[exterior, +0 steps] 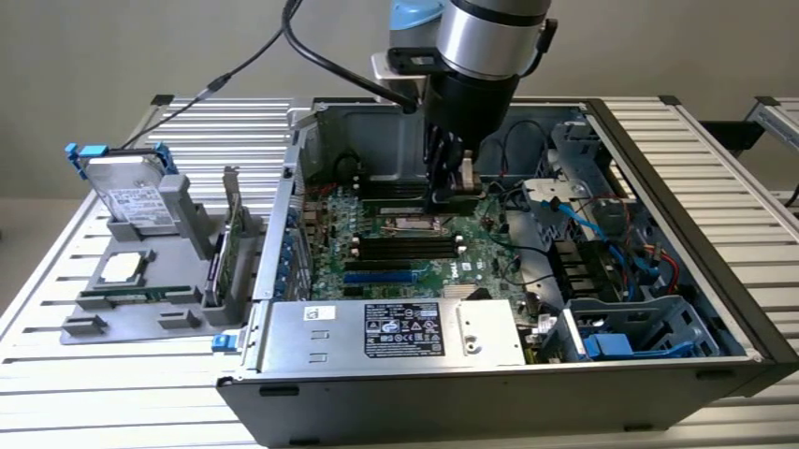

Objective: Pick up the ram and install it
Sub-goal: 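Pick up the ram and move it above insertion slot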

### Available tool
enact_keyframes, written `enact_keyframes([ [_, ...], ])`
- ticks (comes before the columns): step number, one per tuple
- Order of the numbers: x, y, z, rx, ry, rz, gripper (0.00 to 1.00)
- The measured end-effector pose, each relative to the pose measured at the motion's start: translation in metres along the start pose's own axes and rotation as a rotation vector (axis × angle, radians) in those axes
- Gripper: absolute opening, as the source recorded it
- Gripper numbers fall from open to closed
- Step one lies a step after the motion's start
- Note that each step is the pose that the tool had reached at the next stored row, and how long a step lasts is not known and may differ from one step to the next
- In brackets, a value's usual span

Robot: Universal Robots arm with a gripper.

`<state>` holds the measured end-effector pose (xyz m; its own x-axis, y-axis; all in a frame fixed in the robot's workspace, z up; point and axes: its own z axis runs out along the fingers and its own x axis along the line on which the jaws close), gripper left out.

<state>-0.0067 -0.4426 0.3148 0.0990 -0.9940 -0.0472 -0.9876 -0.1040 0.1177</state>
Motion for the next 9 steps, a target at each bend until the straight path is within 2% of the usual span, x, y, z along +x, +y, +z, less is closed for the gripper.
enact_keyframes([
  [7,-0.023,-0.0045,0.0133,0.0,0.0,0.0,0.14],
  [9,-0.028,-0.0022,0.0167,0.0015,0.0002,0.0,0.14],
])
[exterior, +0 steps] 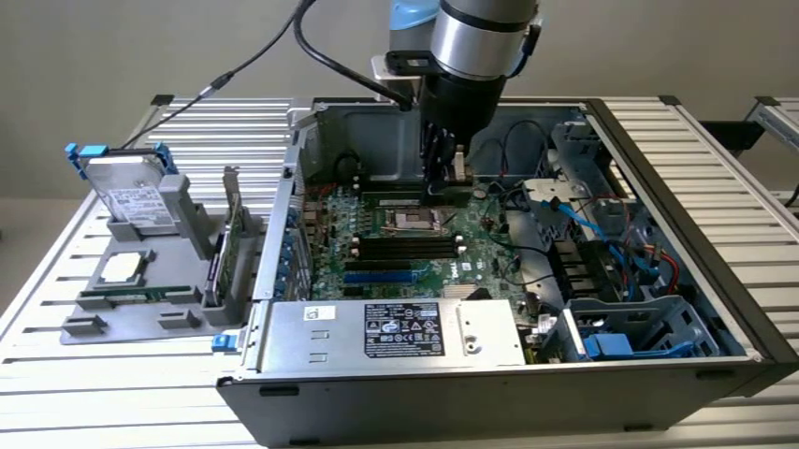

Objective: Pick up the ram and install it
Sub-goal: 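Pick up the ram and move it above insertion slot, then insert the ram into the slot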

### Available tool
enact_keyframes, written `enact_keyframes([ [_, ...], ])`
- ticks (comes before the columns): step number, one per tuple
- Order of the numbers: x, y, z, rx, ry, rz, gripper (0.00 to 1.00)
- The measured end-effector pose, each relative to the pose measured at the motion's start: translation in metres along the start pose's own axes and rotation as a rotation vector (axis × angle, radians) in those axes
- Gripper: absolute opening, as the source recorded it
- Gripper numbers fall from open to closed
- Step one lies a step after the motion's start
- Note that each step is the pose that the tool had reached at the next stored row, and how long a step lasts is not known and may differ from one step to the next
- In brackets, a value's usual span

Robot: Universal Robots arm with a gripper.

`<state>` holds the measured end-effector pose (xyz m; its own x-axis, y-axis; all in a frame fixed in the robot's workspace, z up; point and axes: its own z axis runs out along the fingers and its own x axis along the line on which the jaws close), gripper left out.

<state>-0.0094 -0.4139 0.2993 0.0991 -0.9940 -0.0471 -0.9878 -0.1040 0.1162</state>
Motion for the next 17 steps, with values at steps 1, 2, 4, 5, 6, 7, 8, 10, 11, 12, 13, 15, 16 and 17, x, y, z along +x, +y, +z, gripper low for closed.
enact_keyframes([
  [1,-0.0015,0.0025,0.0011,0.0016,0.0003,0.0,0.14],
  [2,-0.0022,0.0056,0.0017,0.0022,0.0003,0.0,0.14],
  [4,-0.0023,0.0065,0.0018,0.0023,0.0004,0.0,0.14],
  [5,-0.0023,0.0065,0.0018,0.0023,0.0003,0.0,0.14],
  [6,-0.0023,0.0066,0.0018,0.0023,0.0004,0.0,0.14],
  [7,-0.0023,0.0066,0.0018,0.0023,0.0004,0.0,0.14],
  [8,-0.0023,0.0066,0.0018,0.0023,0.0004,0.0,0.14],
  [10,-0.0023,0.0066,0.0018,0.0023,0.0004,0.0,0.14],
  [11,-0.0023,0.0066,0.0018,0.0023,0.0004,0.0,0.14],
  [12,-0.0023,0.0065,0.0018,0.0023,0.0004,0.0,0.14],
  [13,-0.0023,0.0066,0.0018,0.0023,0.0004,0.0,0.14],
  [15,-0.0027,0.0065,0.0018,0.0022,0.0008,0.0,0.14],
  [16,-0.0028,0.0065,0.0018,0.0022,0.0007,0.0,0.14],
  [17,-0.0028,0.0065,0.0019,0.0022,0.0007,0.0,0.14],
])
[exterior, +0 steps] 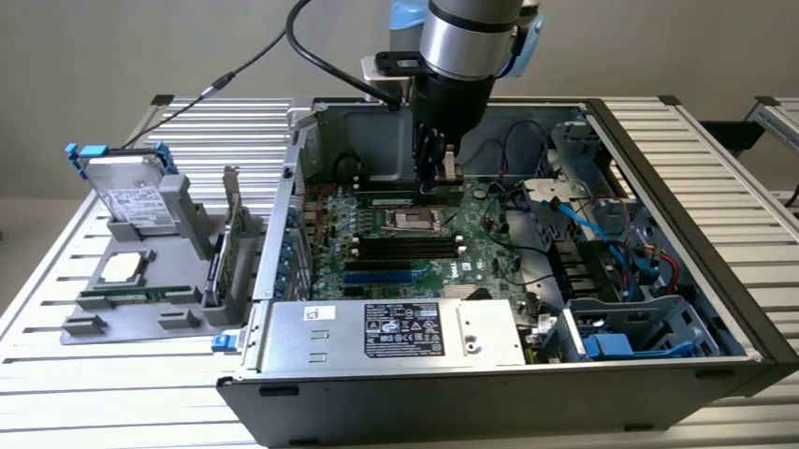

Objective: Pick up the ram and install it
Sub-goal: 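Insert the ram into the slot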

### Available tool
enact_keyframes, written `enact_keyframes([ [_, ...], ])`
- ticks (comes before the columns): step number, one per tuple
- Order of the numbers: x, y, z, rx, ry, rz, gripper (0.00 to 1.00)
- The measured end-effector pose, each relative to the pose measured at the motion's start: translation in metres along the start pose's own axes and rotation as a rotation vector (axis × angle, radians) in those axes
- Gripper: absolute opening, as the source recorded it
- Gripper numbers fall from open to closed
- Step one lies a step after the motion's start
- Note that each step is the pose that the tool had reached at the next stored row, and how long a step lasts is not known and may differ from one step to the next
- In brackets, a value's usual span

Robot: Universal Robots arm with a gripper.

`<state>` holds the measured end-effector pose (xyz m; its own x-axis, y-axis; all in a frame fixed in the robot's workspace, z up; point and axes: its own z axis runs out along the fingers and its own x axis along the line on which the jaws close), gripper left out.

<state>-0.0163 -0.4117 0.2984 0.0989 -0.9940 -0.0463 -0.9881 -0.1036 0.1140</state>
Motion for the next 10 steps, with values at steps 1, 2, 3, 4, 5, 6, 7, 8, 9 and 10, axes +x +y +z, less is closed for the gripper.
enact_keyframes([
  [1,0.0,-0.0001,0.0004,0.0001,-0.0001,0.0,0.14],
  [2,0.0,-0.0003,0.0014,0.0009,0.0001,0.0,0.14],
  [3,0.0,-0.0006,0.0025,0.0021,0.0003,0.0,0.14],
  [4,0.0,-0.0008,0.0036,0.0032,0.0005,0.0,0.14],
  [5,0.0,-0.0011,0.0048,0.0045,0.0005,0.0,0.14],
  [6,0.0,-0.0014,0.006,0.0056,0.0005,0.001,0.14],
  [7,0.0,-0.0018,0.0072,0.0063,0.0005,0.001,0.14],
  [8,0.0,-0.0022,0.0086,0.0065,0.0004,0.003,0.14],
  [9,-0.001,-0.0026,0.0101,0.0066,0.0003,0.005,0.14],
  [10,-0.002,-0.003,0.0119,0.0067,-0.0002,0.007,0.14],
])
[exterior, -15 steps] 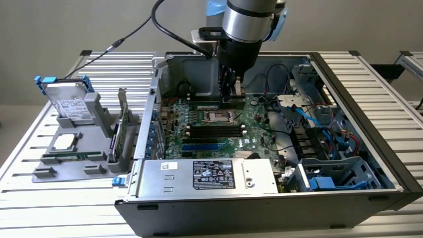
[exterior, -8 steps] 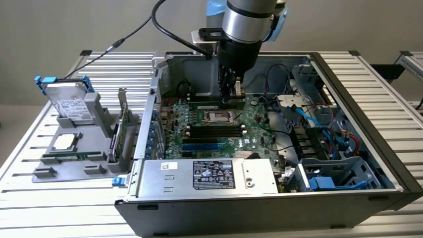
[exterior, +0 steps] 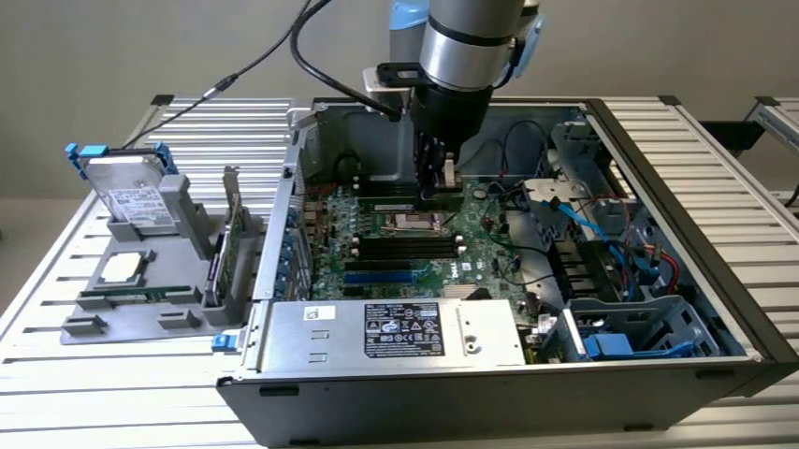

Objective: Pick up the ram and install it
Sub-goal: 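Insert the ram into the slot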

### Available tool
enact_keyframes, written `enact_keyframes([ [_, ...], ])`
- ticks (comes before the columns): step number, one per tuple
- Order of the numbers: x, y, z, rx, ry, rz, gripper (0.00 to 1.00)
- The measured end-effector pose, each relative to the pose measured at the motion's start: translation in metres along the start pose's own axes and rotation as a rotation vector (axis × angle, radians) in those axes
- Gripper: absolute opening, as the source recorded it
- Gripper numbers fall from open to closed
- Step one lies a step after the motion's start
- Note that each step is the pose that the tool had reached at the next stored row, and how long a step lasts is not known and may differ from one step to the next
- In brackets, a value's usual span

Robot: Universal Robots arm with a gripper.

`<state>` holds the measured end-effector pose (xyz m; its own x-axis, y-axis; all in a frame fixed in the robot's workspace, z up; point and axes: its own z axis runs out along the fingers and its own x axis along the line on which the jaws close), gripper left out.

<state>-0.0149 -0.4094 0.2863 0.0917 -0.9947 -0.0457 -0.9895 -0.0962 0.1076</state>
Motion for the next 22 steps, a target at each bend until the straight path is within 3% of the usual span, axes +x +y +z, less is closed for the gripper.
enact_keyframes([
  [6,-0.003,-0.0015,0.0103,0.0006,-0.0008,0.017,0.14],
  [13,-0.007,-0.003,0.02,0.0001,0.008,0.022,0.14],
  [19,-0.007,-0.004,0.0282,-0.0012,0.0231,0.024,0.14],
  [20,-0.007,-0.0041,0.0293,-0.0014,0.0268,0.024,0.14],
  [22,-0.008,-0.0043,0.0306,-0.0026,0.0404,0.026,0.14],
])
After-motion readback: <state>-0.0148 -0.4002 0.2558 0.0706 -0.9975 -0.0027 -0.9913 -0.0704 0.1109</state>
